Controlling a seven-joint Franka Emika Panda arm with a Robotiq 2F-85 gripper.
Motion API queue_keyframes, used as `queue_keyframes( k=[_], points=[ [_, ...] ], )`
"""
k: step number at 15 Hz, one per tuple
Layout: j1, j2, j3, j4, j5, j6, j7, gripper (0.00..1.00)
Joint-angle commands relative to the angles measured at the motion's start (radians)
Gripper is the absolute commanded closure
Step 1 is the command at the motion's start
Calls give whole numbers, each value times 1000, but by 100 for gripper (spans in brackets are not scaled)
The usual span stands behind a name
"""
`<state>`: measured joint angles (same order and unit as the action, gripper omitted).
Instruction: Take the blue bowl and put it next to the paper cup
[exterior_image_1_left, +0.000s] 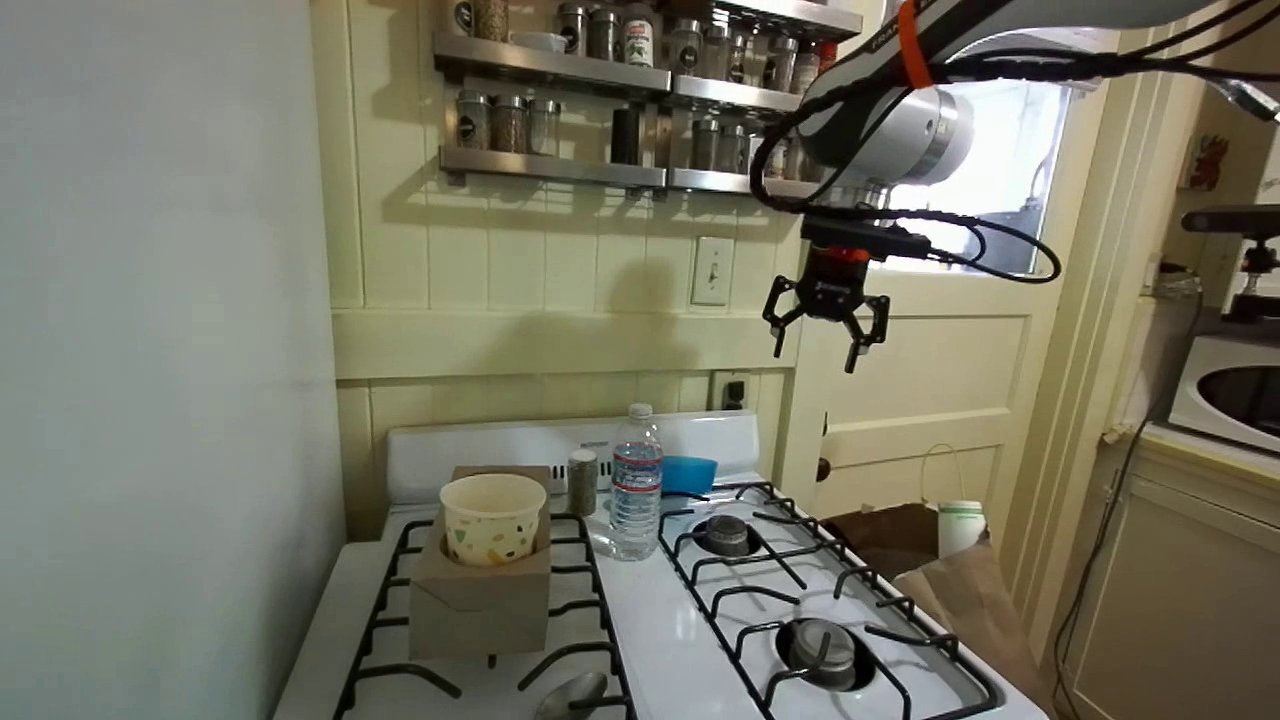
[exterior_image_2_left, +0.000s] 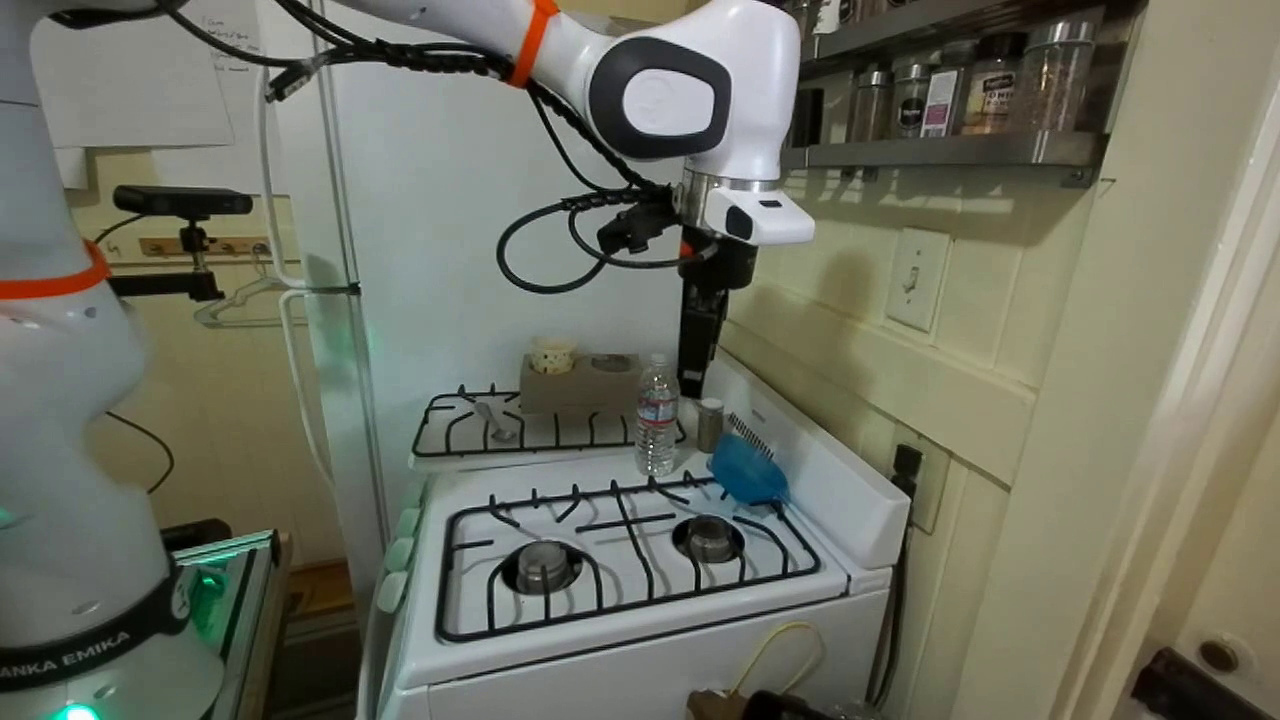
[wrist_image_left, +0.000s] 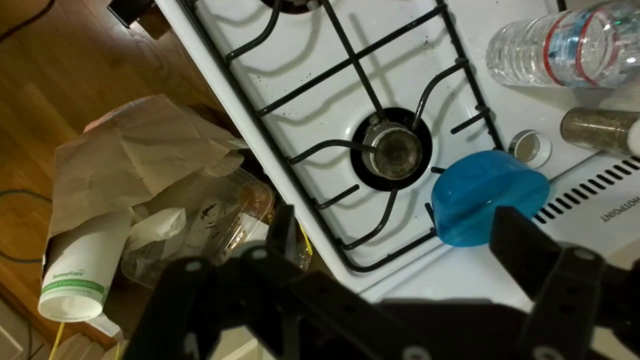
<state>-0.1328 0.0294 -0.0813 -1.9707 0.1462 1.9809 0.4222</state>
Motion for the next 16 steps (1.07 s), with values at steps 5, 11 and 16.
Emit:
queue_keyframes(
  k=[5,11,16],
  points=[
    [11,-22,-10,0,-1,-3,-1,0],
    [49,161,12,30,81,214,88,0],
    [62,356,4,135,109,246,121,0]
  ],
)
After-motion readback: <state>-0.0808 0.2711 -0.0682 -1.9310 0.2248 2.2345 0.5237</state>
